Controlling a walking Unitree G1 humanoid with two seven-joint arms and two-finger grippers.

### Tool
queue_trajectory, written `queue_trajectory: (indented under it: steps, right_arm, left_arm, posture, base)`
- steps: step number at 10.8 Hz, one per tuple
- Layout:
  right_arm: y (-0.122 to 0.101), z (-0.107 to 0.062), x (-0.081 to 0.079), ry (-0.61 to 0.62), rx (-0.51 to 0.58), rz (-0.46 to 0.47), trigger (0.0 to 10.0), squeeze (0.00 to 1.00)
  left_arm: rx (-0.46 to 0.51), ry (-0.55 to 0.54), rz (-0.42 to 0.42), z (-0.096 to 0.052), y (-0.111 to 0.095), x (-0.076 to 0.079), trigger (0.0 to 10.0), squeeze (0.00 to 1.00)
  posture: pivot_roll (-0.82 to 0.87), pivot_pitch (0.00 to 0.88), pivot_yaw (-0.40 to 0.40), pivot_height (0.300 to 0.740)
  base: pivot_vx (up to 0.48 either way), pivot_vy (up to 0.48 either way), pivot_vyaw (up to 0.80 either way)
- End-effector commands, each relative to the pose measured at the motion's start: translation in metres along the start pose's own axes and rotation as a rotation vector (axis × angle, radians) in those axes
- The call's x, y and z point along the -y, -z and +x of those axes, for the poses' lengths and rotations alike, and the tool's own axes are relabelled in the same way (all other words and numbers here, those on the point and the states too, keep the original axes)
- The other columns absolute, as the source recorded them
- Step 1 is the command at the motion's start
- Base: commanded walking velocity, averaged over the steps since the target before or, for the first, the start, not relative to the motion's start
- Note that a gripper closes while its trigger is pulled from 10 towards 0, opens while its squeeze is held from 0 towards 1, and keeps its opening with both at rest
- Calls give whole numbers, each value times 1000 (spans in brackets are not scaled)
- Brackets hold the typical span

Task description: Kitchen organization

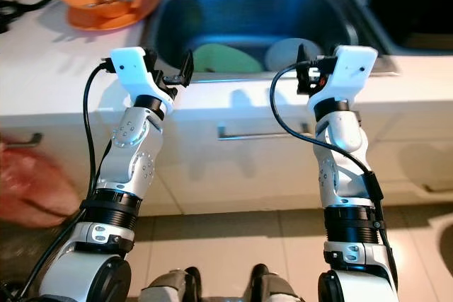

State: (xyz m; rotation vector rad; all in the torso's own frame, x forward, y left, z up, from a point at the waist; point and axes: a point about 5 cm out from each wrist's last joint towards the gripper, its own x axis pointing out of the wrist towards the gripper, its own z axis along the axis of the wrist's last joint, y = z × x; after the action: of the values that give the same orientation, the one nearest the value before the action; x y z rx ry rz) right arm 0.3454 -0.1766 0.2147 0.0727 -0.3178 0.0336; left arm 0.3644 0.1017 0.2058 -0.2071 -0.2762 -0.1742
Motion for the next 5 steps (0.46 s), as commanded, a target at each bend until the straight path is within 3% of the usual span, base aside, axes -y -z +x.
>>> queue_trajectory:
  steps: [1,5]
  right_arm:
    - [-1,0,1,14,17,-5,10000,0]
    - [-7,5,6,-30,9,-48,10000,0]
  left_arm:
    - [6,1,19,2,-2,0,10000,0]
    - [14,-40,-5,-2,3,2,10000,0]
  posture:
    - [-25,144,66,740]
    - [-70,124,-13,740]
  base:
    - [0,0,0]
    - [0,0,0]
